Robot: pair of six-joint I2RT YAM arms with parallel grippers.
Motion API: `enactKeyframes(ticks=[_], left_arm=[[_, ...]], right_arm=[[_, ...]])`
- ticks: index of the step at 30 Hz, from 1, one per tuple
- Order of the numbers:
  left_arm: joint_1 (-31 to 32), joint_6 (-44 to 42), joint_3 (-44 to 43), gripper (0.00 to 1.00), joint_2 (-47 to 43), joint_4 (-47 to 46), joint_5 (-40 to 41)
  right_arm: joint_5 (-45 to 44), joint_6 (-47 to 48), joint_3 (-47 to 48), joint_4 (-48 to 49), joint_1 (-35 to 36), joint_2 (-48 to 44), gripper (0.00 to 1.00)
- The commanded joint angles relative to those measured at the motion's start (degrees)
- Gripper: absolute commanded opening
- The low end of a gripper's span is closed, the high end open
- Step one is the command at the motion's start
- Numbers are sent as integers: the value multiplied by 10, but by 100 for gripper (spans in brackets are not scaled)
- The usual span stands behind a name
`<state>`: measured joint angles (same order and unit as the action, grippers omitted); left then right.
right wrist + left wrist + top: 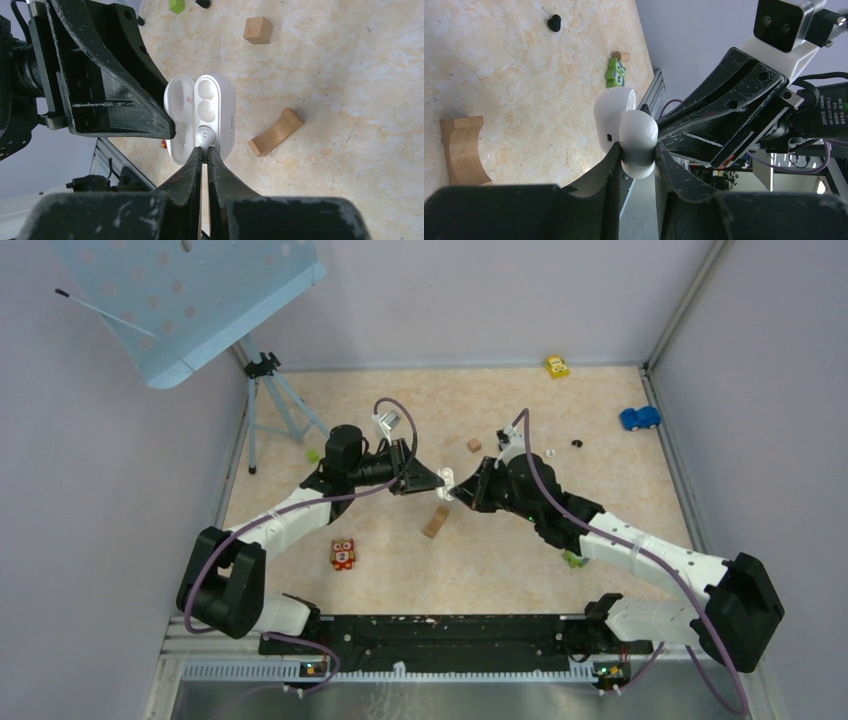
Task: Insert the wireless bluetooth earbuds into the charging case
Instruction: Insert the left earbud into the left side groove of the charging case.
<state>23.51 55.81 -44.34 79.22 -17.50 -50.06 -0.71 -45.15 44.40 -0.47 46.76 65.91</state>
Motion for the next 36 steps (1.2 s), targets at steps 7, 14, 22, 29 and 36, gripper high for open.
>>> enactKeyframes(ticks=[7,14,22,29,36], left_arm=[[0,-6,0,2,-18,-27,-17],[0,-10,-1,1,-13,-21,-17],[1,-16,-5,2,-5,-15,-19],[1,-18,-4,1,1,-15,-18],[1,-18,-4,1,1,-15,-18]], right_arm=[[-19,23,35,-33,5,5,0],[-9,28,47,-30,7,18,4],[19,30,35,0,6,10,23],[20,30,26,23,7,-1,21],[25,30,26,27,7,4,11]])
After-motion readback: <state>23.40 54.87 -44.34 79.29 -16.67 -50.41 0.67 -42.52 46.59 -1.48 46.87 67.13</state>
